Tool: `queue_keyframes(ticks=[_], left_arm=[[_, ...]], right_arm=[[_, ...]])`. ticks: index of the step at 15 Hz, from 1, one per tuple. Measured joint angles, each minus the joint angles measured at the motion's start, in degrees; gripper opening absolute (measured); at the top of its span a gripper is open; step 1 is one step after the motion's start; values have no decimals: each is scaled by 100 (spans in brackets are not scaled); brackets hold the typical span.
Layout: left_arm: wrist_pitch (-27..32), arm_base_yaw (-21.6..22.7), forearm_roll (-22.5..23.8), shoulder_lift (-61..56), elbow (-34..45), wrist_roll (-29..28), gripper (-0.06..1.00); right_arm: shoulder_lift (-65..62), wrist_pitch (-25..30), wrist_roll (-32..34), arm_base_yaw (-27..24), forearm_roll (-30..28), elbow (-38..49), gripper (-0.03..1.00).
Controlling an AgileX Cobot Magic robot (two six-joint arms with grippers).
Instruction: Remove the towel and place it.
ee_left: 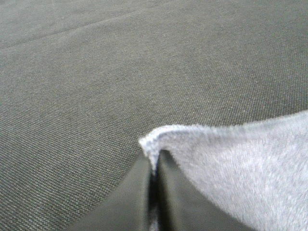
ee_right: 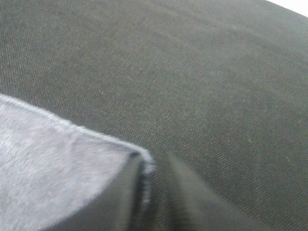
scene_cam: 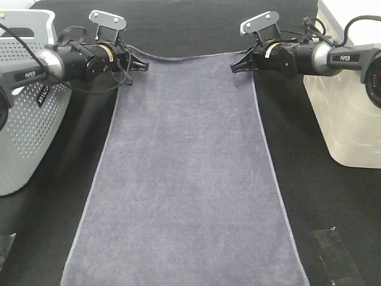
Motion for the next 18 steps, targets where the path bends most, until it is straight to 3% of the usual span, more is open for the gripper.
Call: queue_keyframes(ticks=[2,3,9,12,15,17,18], left_arm=[[0,0,0,0,0,0,54],[0,0,0,0,-6,0,61],[246,0,-143,-29,-11,-11,63],[498,0,-338,-29,-11,-17,62],[894,0,-470,-46,-11,-17,63],[1083,0,-481,-115,-11,-17,73],[1083,0,-481,-149,-17,-17,74]], right_arm=[[0,0,0,0,189,0,56],[-6,0,0,0,212,0,65],[-149,178,0,0,241,0,70],[-149,670,-6,0,223,0,71],[-149,768,-6,0,223,0,85],[-149,905,-6,0,223,0,87],[-149,991,-6,0,223,0,83]])
